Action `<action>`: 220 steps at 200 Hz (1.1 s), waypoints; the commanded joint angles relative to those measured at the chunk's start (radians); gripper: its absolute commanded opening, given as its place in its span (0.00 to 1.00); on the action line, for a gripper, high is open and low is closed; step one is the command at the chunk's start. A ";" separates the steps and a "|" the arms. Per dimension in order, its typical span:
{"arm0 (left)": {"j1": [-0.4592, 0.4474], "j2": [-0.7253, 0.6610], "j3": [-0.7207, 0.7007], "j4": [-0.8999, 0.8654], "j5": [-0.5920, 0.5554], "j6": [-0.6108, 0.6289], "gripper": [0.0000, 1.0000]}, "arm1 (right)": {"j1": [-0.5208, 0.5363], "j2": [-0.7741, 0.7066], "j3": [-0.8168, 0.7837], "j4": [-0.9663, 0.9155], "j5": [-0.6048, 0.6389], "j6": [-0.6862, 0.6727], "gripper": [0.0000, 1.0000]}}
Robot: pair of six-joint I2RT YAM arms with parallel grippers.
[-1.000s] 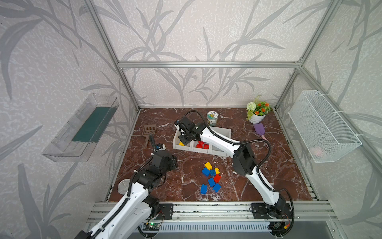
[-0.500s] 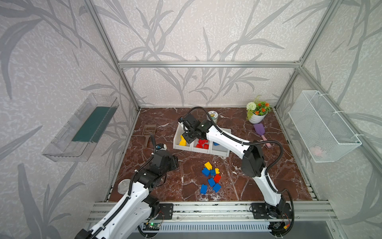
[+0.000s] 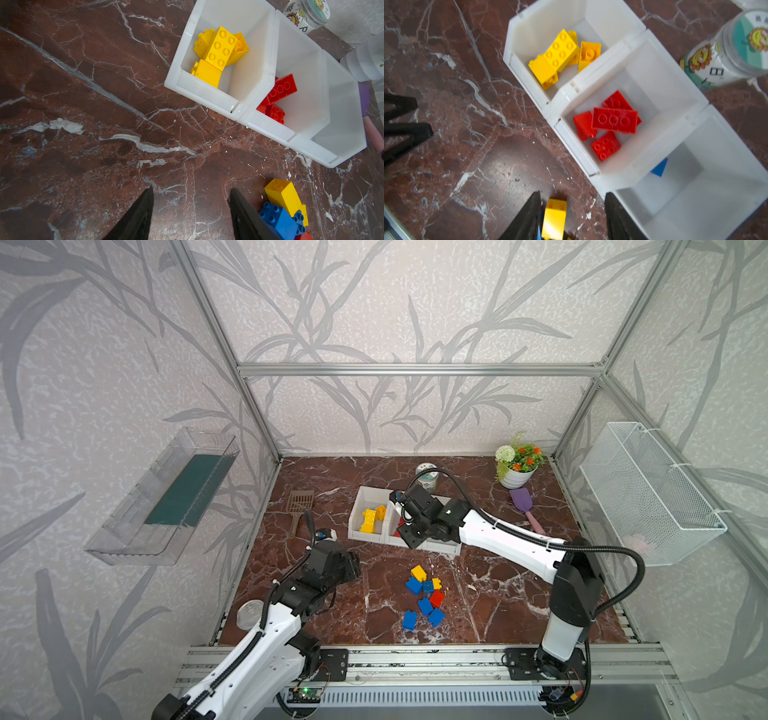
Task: Sort the legos into containers by color
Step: Place the lego in the container, then pick up the lego from the center of the table.
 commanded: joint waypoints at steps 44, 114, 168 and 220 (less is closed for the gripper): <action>-0.002 0.051 -0.003 0.055 0.066 0.050 0.61 | 0.059 -0.294 -0.384 0.015 0.005 0.132 0.51; -0.253 0.300 0.117 0.094 0.069 0.220 0.63 | -0.006 -0.546 -0.599 0.025 0.203 0.352 0.52; -0.401 0.550 0.241 0.154 0.149 0.339 0.63 | -0.107 -0.692 -0.685 0.002 0.211 0.402 0.53; -0.471 0.739 0.365 0.083 0.176 0.381 0.64 | -0.120 -0.742 -0.719 -0.021 0.214 0.427 0.54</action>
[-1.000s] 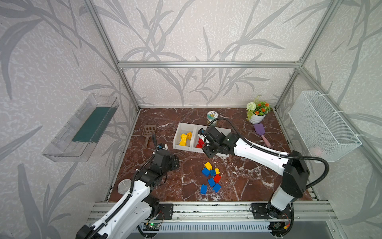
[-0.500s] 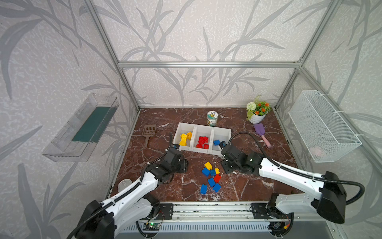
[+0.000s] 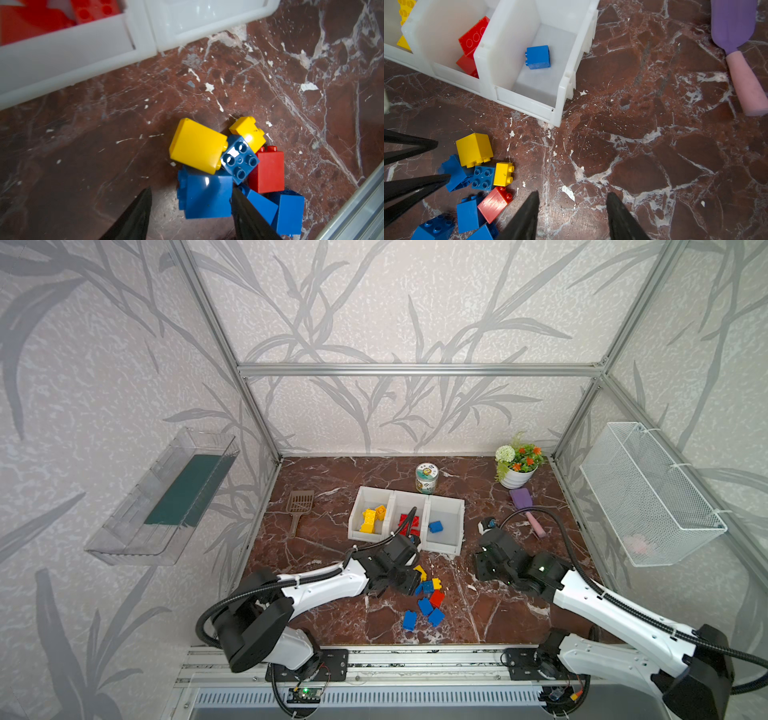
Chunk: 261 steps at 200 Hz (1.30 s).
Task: Sort the legos into containers by color
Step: Pick up the lego from the center of the table.
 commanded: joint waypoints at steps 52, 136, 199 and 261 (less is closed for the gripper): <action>-0.044 0.108 0.071 -0.061 0.020 0.070 0.64 | -0.006 -0.017 -0.014 -0.030 0.019 0.018 0.54; -0.063 0.128 0.107 -0.116 -0.016 0.087 0.38 | -0.006 -0.043 -0.025 -0.041 0.033 0.027 0.54; -0.058 0.060 0.263 -0.199 -0.123 0.094 0.35 | -0.009 -0.092 -0.033 -0.061 0.055 0.030 0.54; 0.049 0.263 0.577 -0.099 -0.109 0.136 0.35 | -0.024 -0.146 -0.035 -0.090 0.032 0.022 0.54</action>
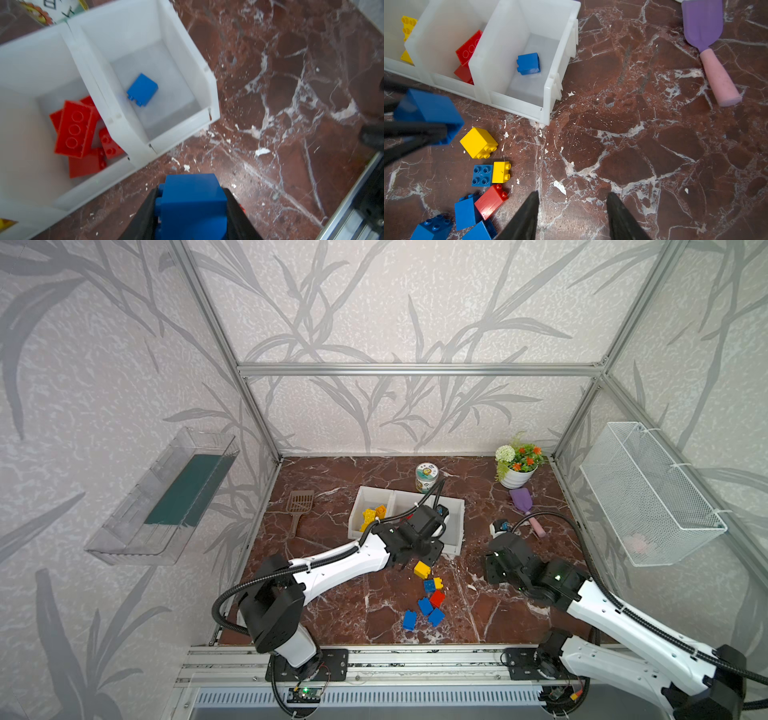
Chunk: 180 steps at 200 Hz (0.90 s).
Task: Sort the legos into containers by color
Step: Pick up the lego from the center of the table, then place the lego in the container.
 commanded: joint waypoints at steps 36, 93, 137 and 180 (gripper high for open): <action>0.102 0.324 0.351 -0.018 0.024 -0.028 0.35 | -0.007 -0.055 -0.009 -0.064 -0.021 0.002 0.54; 0.135 0.445 0.454 -0.003 0.151 -0.061 0.43 | -0.008 -0.061 0.003 -0.100 -0.033 -0.001 0.54; 0.139 0.409 0.426 0.034 0.160 -0.082 0.62 | -0.008 -0.034 0.016 -0.087 -0.045 -0.003 0.54; 0.167 0.317 0.308 0.128 0.171 -0.159 0.62 | -0.008 -0.016 0.026 -0.094 -0.050 -0.012 0.54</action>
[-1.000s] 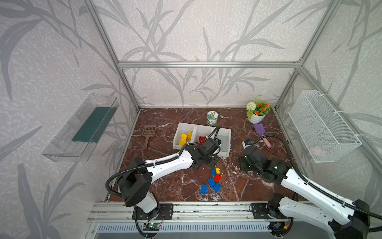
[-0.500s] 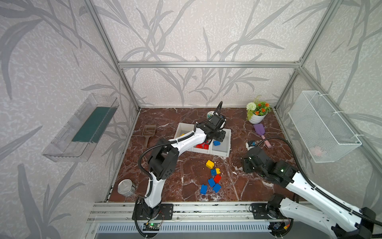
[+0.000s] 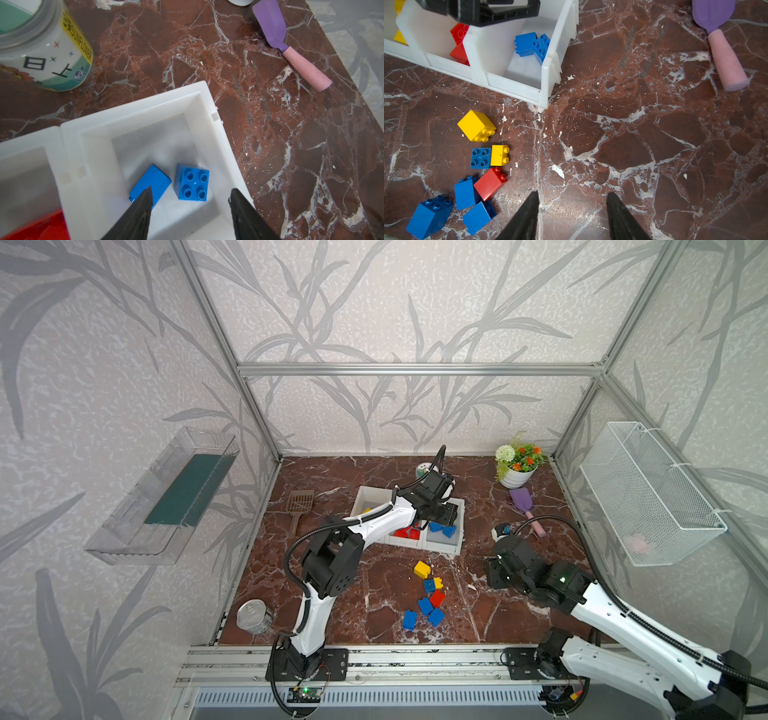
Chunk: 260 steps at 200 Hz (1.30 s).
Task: Sort the legos into containers by color
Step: Place the lego in the container, then pick up the lego from the center of the table.
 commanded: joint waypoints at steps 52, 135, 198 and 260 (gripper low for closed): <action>0.094 -0.315 -0.329 0.161 -0.015 -0.113 0.62 | -0.005 0.023 -0.028 0.095 -0.079 -0.070 0.54; 0.175 -0.650 -0.696 0.166 -0.148 -0.152 0.65 | 0.054 0.302 0.052 0.193 -0.209 -0.101 0.54; 0.197 -0.840 -0.912 0.171 -0.213 -0.250 0.65 | 0.165 0.522 0.156 0.264 -0.244 -0.131 0.55; 0.204 -0.913 -0.965 0.139 -0.230 -0.281 0.65 | 0.181 0.742 0.343 0.252 -0.300 -0.372 0.56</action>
